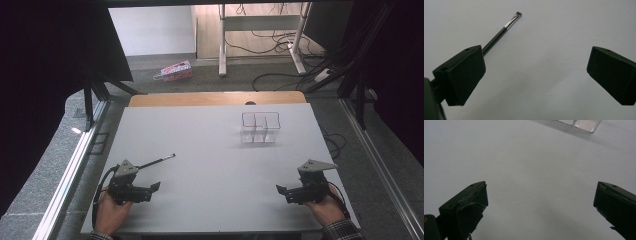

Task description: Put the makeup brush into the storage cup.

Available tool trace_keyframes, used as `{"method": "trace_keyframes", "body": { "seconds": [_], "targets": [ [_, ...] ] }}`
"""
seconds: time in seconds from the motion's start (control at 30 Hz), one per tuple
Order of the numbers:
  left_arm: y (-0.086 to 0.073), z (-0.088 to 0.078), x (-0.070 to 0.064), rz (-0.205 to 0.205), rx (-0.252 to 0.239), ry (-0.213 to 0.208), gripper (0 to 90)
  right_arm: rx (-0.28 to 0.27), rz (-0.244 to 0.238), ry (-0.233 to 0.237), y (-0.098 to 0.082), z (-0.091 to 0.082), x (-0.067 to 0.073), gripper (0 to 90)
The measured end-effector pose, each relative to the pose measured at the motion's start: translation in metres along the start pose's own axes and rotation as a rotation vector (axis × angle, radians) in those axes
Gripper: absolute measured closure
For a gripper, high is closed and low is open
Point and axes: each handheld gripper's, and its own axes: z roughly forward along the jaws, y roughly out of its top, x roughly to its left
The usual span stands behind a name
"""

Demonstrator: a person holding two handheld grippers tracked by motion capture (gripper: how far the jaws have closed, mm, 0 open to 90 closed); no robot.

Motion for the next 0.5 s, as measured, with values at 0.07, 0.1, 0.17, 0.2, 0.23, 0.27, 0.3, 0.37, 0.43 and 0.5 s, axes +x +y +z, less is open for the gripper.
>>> {"method": "trace_keyframes", "body": {
  "seconds": [0.07, 0.1, 0.17, 0.2, 0.23, 0.27, 0.3, 0.37, 0.43, 0.5],
  "targets": [
    [-0.0004, 0.0, 0.0, 0.001, 0.001, -0.005, 3.5, -0.005, 0.003, -0.001, 0.0002, -0.0003, -0.0012, 0.0],
    [-0.0006, 0.0001, 0.0, 0.0, -0.001, -0.008, 3.7, -0.011, 0.004, -0.001, 0.0001, -0.0004, -0.0018, 0.0],
    [-0.0005, 0.0001, -0.0002, -0.002, -0.002, -0.012, 4.1, -0.012, 0.002, 0.0, -0.0003, -0.0007, -0.0032, 0.0],
    [-0.0006, 0.0006, -0.0004, -0.003, -0.003, -0.016, 4.3, -0.009, 0.004, 0.001, -0.0005, -0.001, -0.0036, 0.0],
    [-0.0007, 0.0012, -0.0005, -0.003, 0.0, -0.018, 4.3, -0.005, 0.008, 0.001, -0.0008, -0.0012, -0.0039, 0.0],
    [-0.0007, 0.0012, -0.0005, -0.003, 0.0, -0.018, 4.3, -0.001, 0.016, 0.006, -0.0011, -0.0013, -0.0041, 0.0],
    [-0.0009, 0.0029, -0.0002, 0.005, 0.006, -0.018, 4.1, 0.001, 0.02, 0.015, -0.0015, -0.0012, -0.0047, 0.0],
    [-0.0007, 0.0042, -0.0001, 0.006, 0.007, -0.021, 3.5, 0.007, 0.026, 0.023, -0.0019, -0.001, -0.0047, 0.0],
    [-0.0007, 0.0049, -0.0001, 0.005, 0.008, -0.023, 2.8, 0.012, 0.027, 0.026, -0.002, -0.0008, -0.0041, 0.0],
    [-0.001, 0.0066, -0.0005, 0.007, 0.027, -0.021, 1.3, 0.021, 0.011, 0.026, -0.0021, 0.0002, -0.0026, 0.0]
  ]
}}
